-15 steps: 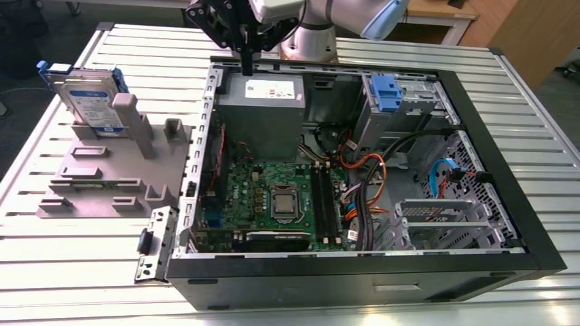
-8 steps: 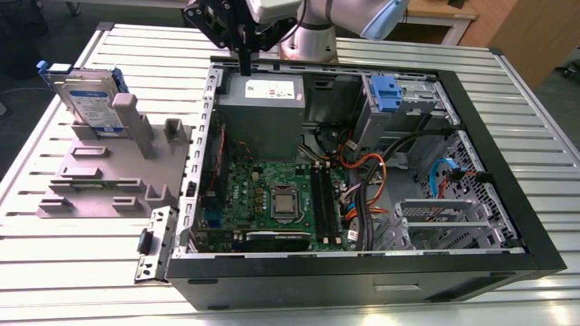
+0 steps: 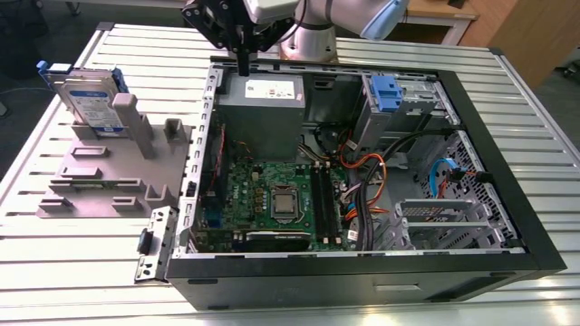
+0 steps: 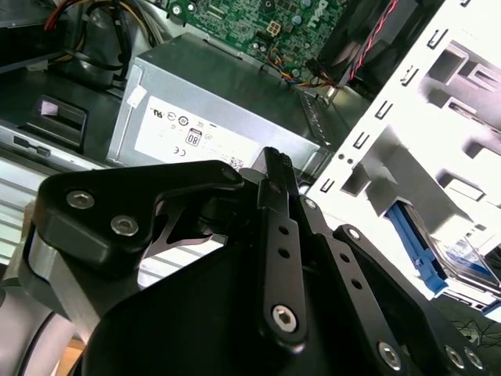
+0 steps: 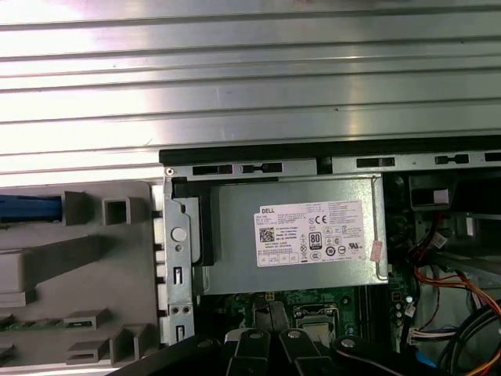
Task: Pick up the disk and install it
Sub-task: 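Reach for the disk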
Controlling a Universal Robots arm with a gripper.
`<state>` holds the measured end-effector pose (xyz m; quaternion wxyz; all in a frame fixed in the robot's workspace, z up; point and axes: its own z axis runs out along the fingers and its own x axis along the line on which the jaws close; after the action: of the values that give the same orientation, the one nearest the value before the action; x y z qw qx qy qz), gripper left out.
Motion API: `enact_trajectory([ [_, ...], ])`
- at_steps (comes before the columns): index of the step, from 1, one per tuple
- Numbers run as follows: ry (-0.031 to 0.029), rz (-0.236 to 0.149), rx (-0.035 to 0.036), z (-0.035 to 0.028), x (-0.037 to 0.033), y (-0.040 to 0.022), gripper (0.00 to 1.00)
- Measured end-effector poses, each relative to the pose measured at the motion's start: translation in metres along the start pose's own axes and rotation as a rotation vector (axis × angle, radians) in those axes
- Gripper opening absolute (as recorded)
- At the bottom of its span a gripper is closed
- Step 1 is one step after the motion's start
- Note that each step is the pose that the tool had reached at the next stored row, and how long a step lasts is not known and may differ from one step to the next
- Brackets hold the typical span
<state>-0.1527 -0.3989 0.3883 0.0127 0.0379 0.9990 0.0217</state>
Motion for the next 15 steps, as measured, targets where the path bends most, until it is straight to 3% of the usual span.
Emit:
enact_trajectory([
  [15,0.0006,0.0,0.0,0.0008,0.0037,-0.0003,0.11],
])
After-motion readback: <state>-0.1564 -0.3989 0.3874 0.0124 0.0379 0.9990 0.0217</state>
